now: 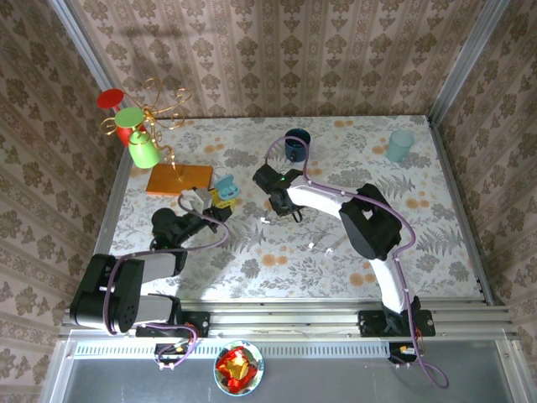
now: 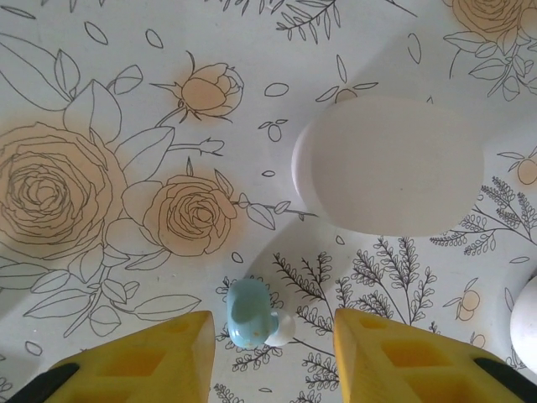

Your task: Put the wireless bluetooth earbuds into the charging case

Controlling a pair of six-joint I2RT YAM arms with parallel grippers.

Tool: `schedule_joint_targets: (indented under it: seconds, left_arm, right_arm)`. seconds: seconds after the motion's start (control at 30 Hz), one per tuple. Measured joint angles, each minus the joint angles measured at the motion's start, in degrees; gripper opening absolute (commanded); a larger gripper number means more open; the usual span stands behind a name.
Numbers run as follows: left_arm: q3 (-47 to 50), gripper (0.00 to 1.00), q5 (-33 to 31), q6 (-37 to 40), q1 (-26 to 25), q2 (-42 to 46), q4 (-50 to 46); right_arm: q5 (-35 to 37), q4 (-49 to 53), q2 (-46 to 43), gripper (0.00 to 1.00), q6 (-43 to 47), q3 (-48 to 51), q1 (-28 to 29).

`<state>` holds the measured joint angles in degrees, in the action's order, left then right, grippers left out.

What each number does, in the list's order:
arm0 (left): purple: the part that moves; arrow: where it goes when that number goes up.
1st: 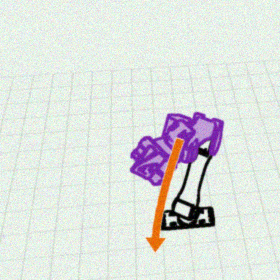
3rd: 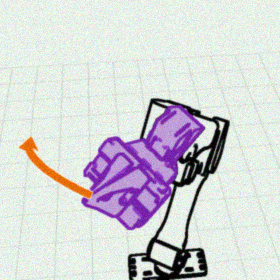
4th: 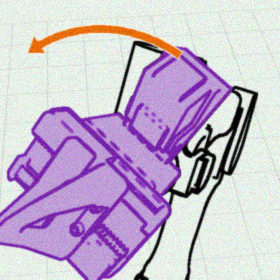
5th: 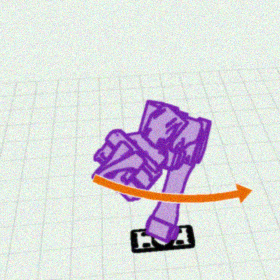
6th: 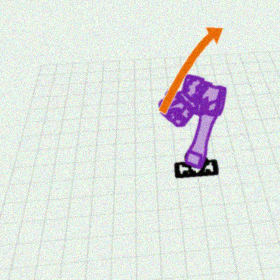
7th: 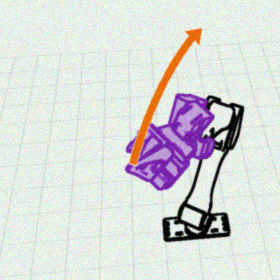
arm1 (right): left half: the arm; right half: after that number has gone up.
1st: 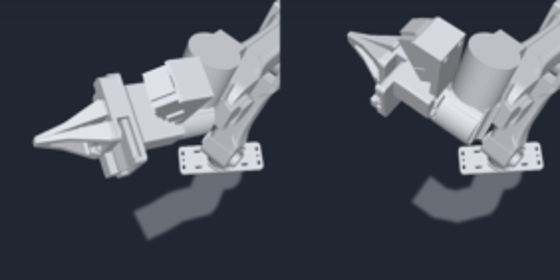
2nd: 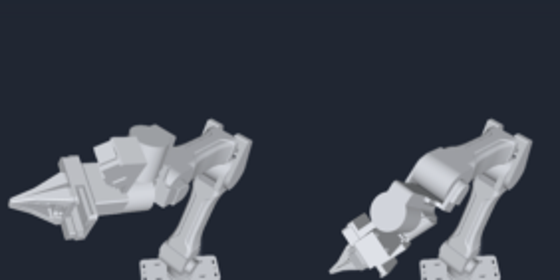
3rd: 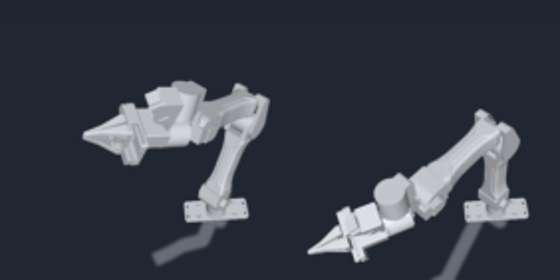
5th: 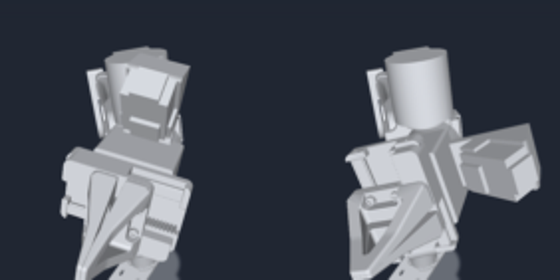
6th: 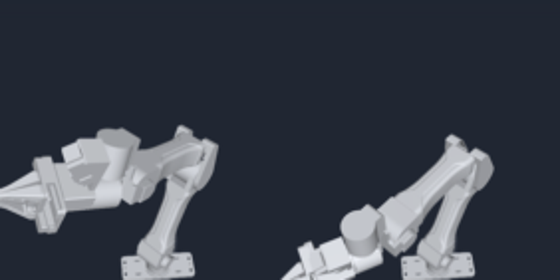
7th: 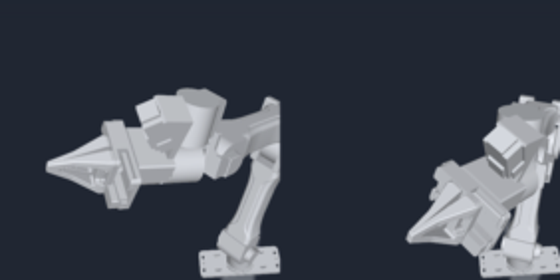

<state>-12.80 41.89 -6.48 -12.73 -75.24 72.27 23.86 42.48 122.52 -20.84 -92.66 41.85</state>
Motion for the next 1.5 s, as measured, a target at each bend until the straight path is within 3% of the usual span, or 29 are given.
schedule_joint_targets:
  seconds: [0.33, 0.6, 0.83, 1.5]
  left_arm:
    - [0.11, 0.32, -0.13, -0.44, 0.42, 0.70, 0.02]
    - [0.11, 0.32, 0.11, -0.83, 0.42, 0.74, 0.00]
    - [0.11, 0.32, 0.28, -0.83, 0.39, 0.74, 0.00]
    - [0.11, 0.32, 0.52, -0.81, -2.58, -0.39, 0.00]
  right_arm:
    - [1.44, 3.19, 3.52, 0.36, 1.84, -4.00, 0.37]
    - [1.51, 3.65, 3.85, 0.21, 3.04, -4.00, 0.37]
    - [1.51, 3.37, 3.48, 0.20, 3.10, -3.37, 0.37]
    - [1.27, -1.14, -13.62, 0.20, -0.81, 22.86, -1.95]
